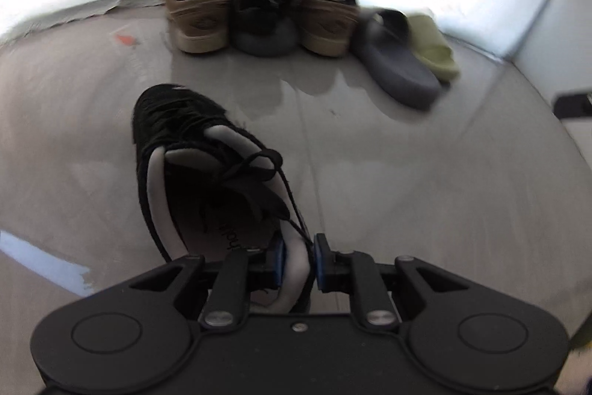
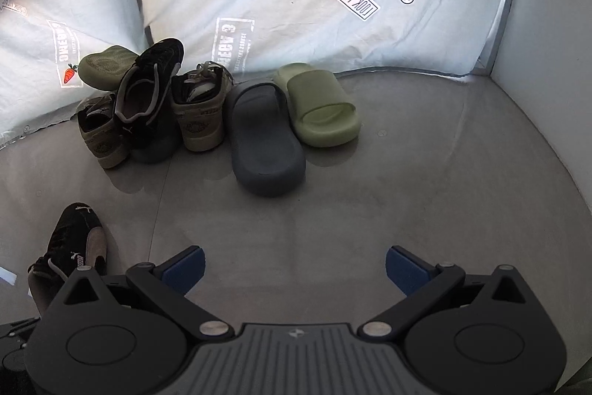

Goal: Organize scattered shoes
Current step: 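Carry the black sneaker away from the pile and set it down, left gripper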

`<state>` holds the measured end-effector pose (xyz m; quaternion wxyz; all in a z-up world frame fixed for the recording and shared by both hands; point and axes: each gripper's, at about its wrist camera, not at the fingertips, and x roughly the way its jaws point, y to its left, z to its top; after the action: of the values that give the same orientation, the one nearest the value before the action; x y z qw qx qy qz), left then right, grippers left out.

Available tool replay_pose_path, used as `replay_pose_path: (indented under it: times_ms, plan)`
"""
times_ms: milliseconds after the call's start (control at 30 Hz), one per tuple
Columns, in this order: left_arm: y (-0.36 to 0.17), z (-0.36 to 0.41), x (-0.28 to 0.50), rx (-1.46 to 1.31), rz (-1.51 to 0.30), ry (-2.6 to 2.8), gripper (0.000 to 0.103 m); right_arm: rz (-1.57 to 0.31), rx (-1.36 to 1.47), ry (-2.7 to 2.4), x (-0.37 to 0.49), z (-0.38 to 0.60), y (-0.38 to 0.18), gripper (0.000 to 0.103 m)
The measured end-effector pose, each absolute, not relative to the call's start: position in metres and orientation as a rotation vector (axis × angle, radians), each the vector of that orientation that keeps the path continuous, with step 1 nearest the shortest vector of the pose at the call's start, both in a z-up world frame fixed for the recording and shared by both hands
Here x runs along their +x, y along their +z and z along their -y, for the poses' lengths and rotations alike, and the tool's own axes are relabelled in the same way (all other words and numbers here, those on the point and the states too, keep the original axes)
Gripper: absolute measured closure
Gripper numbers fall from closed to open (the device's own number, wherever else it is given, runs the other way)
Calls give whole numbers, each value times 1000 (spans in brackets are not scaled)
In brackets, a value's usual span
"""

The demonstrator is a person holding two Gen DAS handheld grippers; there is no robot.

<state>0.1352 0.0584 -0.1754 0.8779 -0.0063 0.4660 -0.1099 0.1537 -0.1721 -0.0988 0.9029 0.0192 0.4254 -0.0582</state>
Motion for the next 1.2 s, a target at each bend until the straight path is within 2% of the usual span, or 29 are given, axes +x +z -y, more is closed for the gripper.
replay_pose_path:
  times_ms: [133, 333, 433, 667, 833, 900, 967, 1200]
  plan:
    - [-170, -51, 124, 23, -964, -256, 74, -896, 44, -118, 148, 177, -105, 0]
    - [-138, -67, 94, 25, -821, -252, 51, -905, 42, -81, 145, 171, -109, 0]
    - [-121, -93, 84, -57, -735, -158, 51, -903, 34, -69, 145, 167, -108, 0]
    - [-129, -147, 87, -318, -748, 19, 51, -917, 2, -23, 149, 155, -112, 0]
    - [-139, -153, 95, -319, -788, 90, 51, -948, -88, 148, 159, 118, -129, 0]
    - [-142, -153, 95, -315, -791, 87, 51, -978, -97, 253, 162, 97, -139, 2]
    - [-142, -152, 94, -294, -790, 72, 51, -1006, -106, 356, 164, 76, -148, 11]
    - [-141, -154, 91, -249, -776, 80, 51, -1072, -186, 530, 171, 22, -170, 17]
